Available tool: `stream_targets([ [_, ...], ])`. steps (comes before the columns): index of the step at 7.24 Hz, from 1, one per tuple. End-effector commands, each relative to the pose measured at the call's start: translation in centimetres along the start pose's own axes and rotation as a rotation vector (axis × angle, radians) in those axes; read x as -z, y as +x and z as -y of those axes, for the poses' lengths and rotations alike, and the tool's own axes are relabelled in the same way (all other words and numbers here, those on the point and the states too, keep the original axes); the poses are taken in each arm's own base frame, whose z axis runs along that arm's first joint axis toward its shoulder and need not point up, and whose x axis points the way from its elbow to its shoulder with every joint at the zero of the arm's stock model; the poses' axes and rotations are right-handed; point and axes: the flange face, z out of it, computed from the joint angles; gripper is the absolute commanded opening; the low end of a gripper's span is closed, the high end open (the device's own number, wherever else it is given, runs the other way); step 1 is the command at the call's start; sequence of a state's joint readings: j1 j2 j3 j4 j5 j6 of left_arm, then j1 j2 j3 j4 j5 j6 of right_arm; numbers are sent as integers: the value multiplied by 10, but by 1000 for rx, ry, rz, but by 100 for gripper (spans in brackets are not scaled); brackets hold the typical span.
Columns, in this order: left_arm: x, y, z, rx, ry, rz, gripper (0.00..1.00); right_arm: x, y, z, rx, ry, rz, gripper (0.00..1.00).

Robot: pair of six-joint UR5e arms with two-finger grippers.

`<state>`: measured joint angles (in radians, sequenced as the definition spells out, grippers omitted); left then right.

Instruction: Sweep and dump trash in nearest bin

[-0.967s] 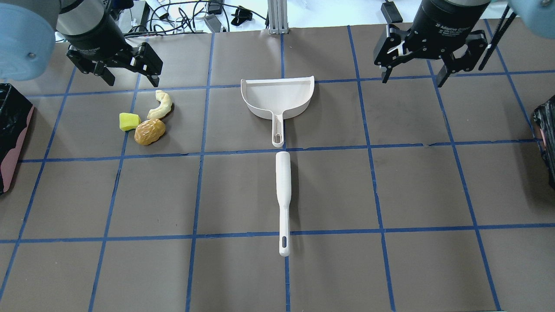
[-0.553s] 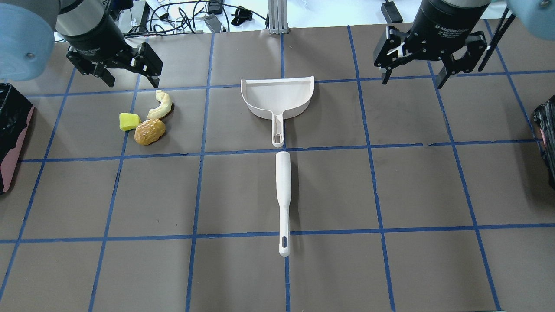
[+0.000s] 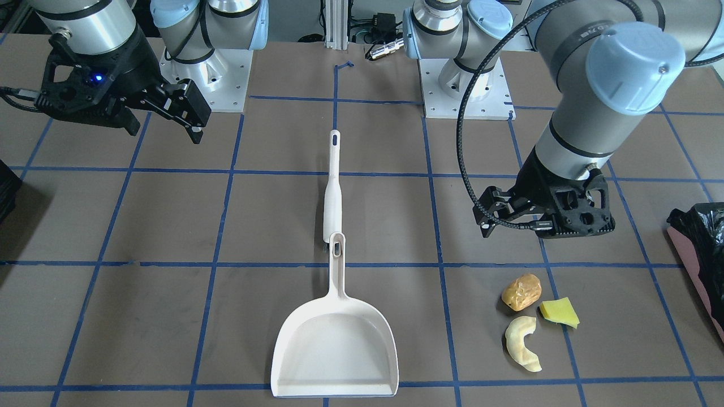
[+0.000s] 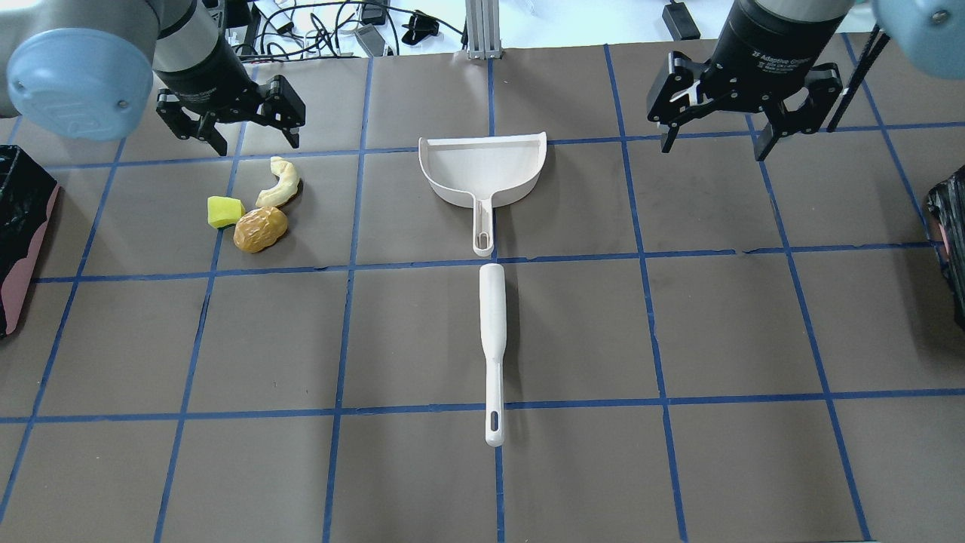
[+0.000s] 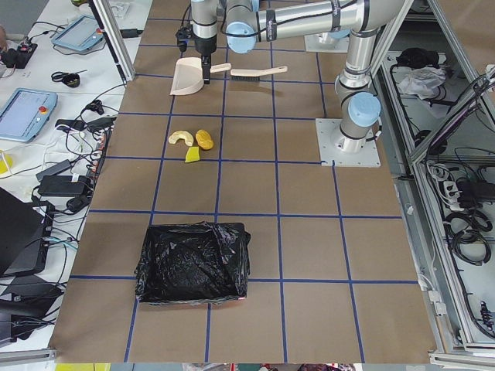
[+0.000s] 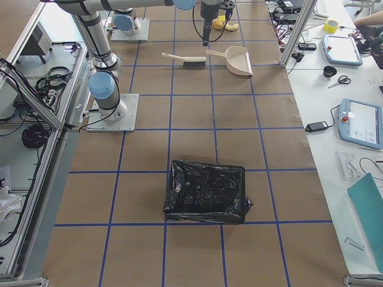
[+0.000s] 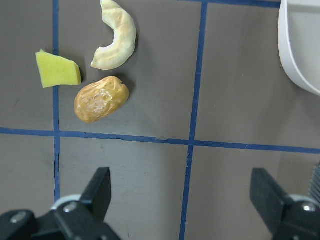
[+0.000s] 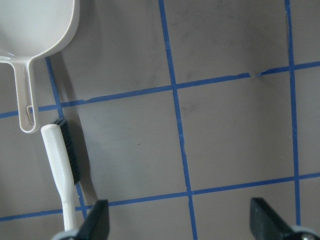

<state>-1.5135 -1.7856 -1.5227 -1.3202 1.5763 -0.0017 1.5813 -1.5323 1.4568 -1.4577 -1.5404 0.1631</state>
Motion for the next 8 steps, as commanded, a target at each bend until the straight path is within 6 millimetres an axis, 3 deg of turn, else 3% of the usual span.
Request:
stream_targets([
  [1,-25,28,17,-72,27,1,100,-28,-46,-4,14,-51,-5,97],
  [2,-26,38,26,-87,30,-1,100,-42,-91,-25,57,-74,-18,98],
  [3,-33,58,30,-113,26,-4,100,-53,-115,-45,31,-90,-35,97],
  [7,-67,114,77,-172,-7,-8,100,-149,-148,-125,7,-87,-51,92],
  [8,-75,125,86,-122,-41,-5,100,-178,-158,-137,-11,-48,-32,93],
])
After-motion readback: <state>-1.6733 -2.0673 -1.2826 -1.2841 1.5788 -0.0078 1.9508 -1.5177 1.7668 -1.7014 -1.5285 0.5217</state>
